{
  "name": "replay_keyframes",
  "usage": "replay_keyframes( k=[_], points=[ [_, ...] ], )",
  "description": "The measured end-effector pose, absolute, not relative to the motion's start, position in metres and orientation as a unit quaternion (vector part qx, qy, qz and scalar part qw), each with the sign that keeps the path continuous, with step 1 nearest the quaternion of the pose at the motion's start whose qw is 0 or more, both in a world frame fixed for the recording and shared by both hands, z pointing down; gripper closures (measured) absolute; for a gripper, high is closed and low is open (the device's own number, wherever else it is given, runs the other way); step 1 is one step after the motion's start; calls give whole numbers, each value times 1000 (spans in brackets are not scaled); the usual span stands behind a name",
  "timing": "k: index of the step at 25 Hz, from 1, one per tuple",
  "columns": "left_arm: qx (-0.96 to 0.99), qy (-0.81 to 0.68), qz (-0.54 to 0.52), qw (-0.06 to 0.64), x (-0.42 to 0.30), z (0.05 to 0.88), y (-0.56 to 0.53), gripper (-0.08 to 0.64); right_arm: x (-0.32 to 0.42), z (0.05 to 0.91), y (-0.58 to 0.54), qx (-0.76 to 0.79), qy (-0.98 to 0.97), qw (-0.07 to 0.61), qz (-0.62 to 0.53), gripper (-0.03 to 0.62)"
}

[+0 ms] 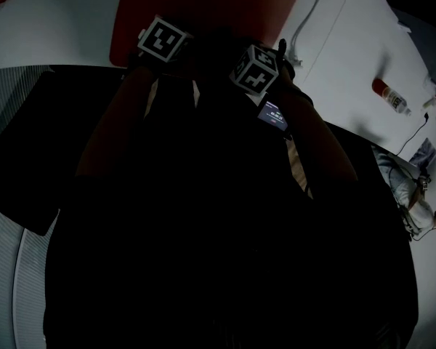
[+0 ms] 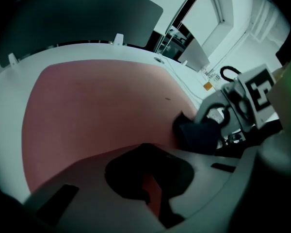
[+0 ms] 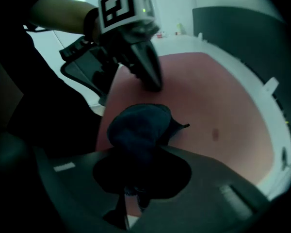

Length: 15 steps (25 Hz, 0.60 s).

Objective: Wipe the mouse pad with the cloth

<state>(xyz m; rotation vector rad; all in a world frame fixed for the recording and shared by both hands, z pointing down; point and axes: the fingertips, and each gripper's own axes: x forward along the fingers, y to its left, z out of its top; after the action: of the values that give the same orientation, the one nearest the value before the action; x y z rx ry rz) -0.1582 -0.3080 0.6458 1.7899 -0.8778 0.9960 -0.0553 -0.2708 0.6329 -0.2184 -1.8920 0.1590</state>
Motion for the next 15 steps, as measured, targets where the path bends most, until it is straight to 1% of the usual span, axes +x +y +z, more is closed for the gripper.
replay_keyframes(
  k=[3, 5, 8, 10, 15],
  points=[
    [718, -365, 401, 438, -156, 646, -303, 552, -64, 632, -239, -122, -801, 578, 99, 532],
    [725, -371, 392, 428, -153, 641, -303, 552, -66, 623, -245, -91, -813, 560, 131, 532],
    [776, -372, 313, 402, -134, 599, -315, 552, -62, 579, -268, -17, -839, 493, 229, 532],
    [801, -365, 259, 398, -126, 563, -317, 552, -57, 543, -285, 15, -856, 441, 269, 532],
    [839, -347, 179, 378, -115, 478, -312, 552, -30, 459, -318, 84, -892, 336, 291, 532]
  ],
)
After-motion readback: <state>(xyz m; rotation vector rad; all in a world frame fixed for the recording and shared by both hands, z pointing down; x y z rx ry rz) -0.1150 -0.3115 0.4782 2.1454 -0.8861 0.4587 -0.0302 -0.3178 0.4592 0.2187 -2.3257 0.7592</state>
